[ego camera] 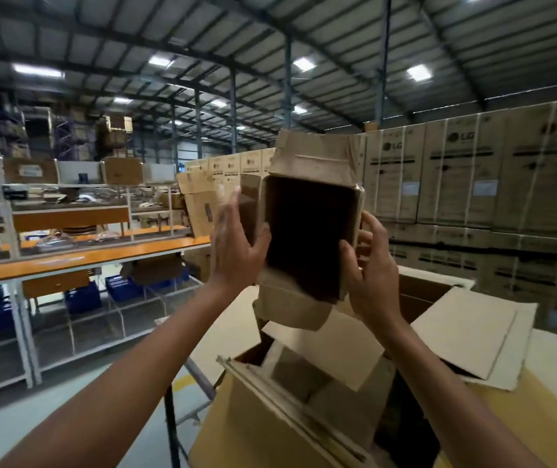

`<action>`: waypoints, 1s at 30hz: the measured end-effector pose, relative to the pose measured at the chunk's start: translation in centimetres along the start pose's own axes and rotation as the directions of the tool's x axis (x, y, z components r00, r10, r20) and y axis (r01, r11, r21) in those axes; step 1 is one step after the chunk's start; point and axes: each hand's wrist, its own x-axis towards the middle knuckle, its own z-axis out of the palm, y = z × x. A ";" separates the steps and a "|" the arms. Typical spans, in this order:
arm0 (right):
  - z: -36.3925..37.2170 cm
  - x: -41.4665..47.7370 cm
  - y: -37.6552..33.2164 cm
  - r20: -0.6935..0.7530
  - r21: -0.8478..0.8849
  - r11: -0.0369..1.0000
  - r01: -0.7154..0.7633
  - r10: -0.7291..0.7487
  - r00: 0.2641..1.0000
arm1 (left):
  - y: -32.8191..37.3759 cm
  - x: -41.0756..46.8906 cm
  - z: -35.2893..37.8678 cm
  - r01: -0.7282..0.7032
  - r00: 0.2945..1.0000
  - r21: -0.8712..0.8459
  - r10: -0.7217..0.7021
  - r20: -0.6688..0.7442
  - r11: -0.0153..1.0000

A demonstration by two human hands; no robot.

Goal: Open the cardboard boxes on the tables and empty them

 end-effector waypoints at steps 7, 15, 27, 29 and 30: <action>-3.2 4.1 6.9 -0.130 -0.205 0.963 -0.173 0.148 0.980 | -2.2 3.5 11.5 -0.002 0.986 -0.017 0.004 0.166 1.000; -5.1 5.7 12.6 -0.210 -0.609 0.611 -0.506 0.492 0.845 | -5.4 2.5 21.0 0.115 0.828 0.023 -0.109 0.550 0.993; -3.1 3.6 17.3 -0.422 -0.889 -0.165 -0.428 0.660 0.622 | -9.0 -1.1 30.4 -0.279 0.309 0.148 -0.057 0.949 0.949; -2.3 2.9 17.3 -0.383 -0.910 -0.145 -0.389 0.657 0.649 | -9.8 -1.7 31.3 -0.319 0.286 0.141 -0.046 0.957 0.937; -2.1 2.7 17.3 -0.374 -0.912 -0.127 -0.391 0.651 0.660 | -10.1 -1.8 31.6 -0.333 0.318 0.131 -0.020 0.948 0.934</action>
